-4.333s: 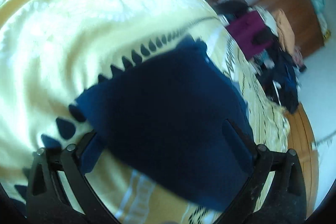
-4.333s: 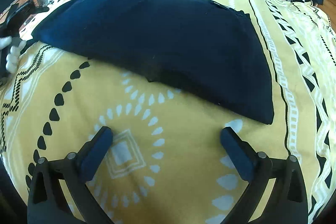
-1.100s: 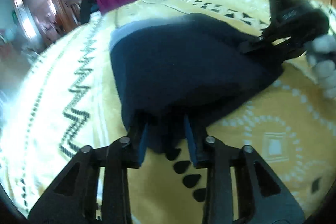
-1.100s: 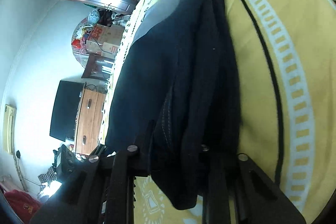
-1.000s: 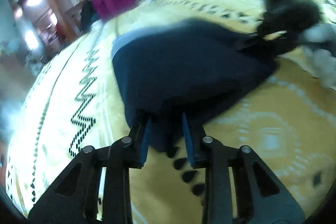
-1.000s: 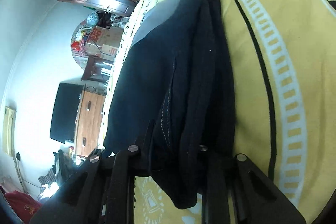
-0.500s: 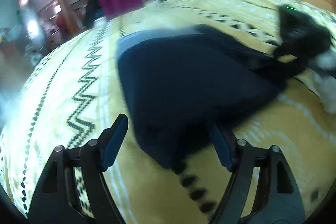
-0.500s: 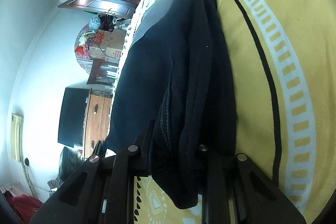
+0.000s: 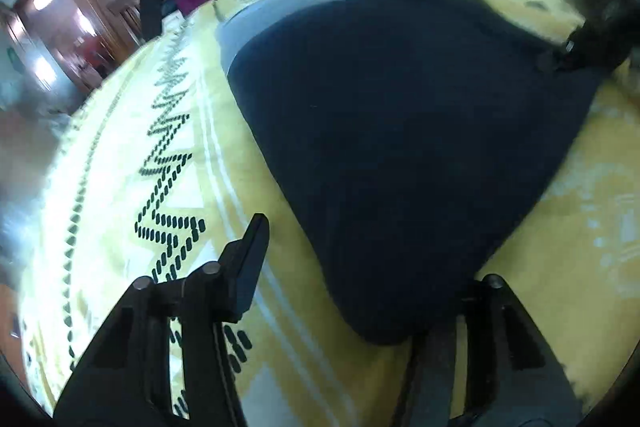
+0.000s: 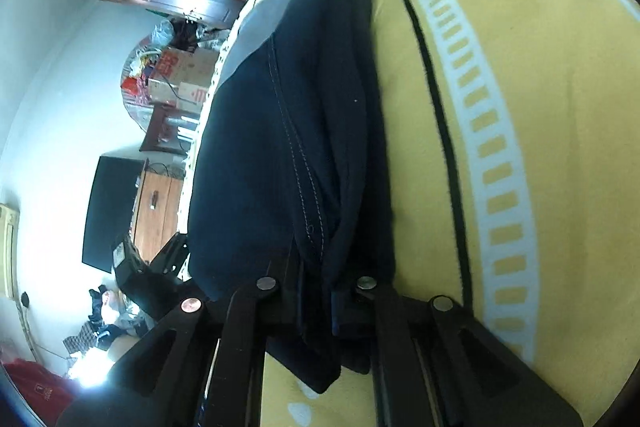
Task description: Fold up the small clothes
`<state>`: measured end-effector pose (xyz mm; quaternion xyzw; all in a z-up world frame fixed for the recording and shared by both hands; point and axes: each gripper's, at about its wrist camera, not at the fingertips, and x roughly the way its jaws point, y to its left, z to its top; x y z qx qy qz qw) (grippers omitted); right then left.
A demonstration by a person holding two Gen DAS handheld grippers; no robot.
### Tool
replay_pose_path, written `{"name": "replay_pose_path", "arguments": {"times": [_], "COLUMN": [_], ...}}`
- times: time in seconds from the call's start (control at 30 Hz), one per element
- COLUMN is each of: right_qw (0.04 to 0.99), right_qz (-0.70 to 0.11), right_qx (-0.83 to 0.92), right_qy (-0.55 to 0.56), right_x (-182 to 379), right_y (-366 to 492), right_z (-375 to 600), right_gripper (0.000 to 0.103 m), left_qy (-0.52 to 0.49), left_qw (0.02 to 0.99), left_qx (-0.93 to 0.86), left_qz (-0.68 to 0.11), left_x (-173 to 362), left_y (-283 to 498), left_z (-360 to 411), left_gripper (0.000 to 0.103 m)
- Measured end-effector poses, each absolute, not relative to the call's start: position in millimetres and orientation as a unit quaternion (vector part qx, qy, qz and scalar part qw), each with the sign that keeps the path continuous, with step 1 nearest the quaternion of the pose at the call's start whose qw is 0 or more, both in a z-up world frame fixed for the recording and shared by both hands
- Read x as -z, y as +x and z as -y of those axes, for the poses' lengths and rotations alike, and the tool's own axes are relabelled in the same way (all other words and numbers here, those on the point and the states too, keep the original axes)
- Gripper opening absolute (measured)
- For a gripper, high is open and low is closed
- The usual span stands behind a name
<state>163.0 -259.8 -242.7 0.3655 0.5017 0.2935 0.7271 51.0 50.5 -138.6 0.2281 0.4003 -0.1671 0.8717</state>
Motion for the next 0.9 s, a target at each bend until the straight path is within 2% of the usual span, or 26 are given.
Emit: {"name": "replay_pose_path", "arguments": {"times": [0.07, 0.27, 0.37, 0.43, 0.47, 0.53, 0.57, 0.6, 0.67, 0.7, 0.77, 0.83, 0.9], "right_qw": [0.728, 0.733, 0.736, 0.737, 0.737, 0.734, 0.735, 0.735, 0.734, 0.734, 0.735, 0.736, 0.737], "right_qz": [-0.494, -0.477, -0.473, -0.472, -0.471, -0.471, -0.471, -0.470, -0.468, -0.466, -0.463, -0.461, -0.460], "right_qx": [-0.299, -0.311, -0.314, -0.314, -0.314, -0.319, -0.321, -0.322, -0.325, -0.327, -0.328, -0.328, -0.328], "right_qy": [0.368, 0.373, 0.370, 0.369, 0.368, 0.371, 0.368, 0.367, 0.370, 0.371, 0.371, 0.371, 0.371], "right_x": [242.9, 247.8, 244.5, 242.9, 242.4, 243.3, 244.0, 244.8, 245.1, 245.1, 245.1, 245.2, 244.8], "right_y": [160.2, 156.9, 157.3, 157.1, 157.0, 157.2, 156.8, 157.2, 157.4, 156.8, 155.9, 155.6, 155.4], "right_z": [261.3, 263.0, 260.2, 258.4, 257.7, 257.2, 258.1, 260.0, 260.3, 260.3, 259.8, 259.0, 258.4], "right_gripper": [0.008, 0.005, 0.005, 0.005, 0.005, 0.004, 0.004, 0.004, 0.004, 0.004, 0.004, 0.004, 0.004], "left_qy": [0.191, 0.108, 0.099, 0.116, 0.158, 0.169, 0.148, 0.128, 0.087, 0.074, 0.050, 0.047, 0.071], "left_qw": [0.870, 0.901, 0.922, 0.904, 0.878, 0.864, 0.867, 0.861, 0.861, 0.866, 0.891, 0.911, 0.914], "left_qx": [0.183, 0.204, 0.220, 0.258, 0.257, 0.236, 0.237, 0.239, 0.256, 0.262, 0.264, 0.262, 0.261], "left_qz": [-0.415, -0.368, -0.304, -0.320, -0.371, -0.411, -0.413, -0.429, -0.431, -0.420, -0.367, -0.316, -0.303], "left_x": [129.2, 75.8, 54.6, 74.2, 108.3, 155.0, 151.4, 144.6, 131.9, 117.4, 83.0, 57.7, 56.7], "left_y": [41.1, -5.7, 22.7, 48.8, 58.5, 65.1, 67.8, 72.5, 73.8, 70.5, 76.4, 99.4, 138.5], "left_z": [-60.7, -88.6, -74.2, -48.6, -32.9, -36.9, -43.0, -47.7, -57.9, -62.4, -69.5, -69.7, -57.3], "left_gripper": [0.052, 0.052, 0.060, 0.061, 0.062, 0.075, 0.076, 0.076, 0.065, 0.056, 0.057, 0.067, 0.067]}}
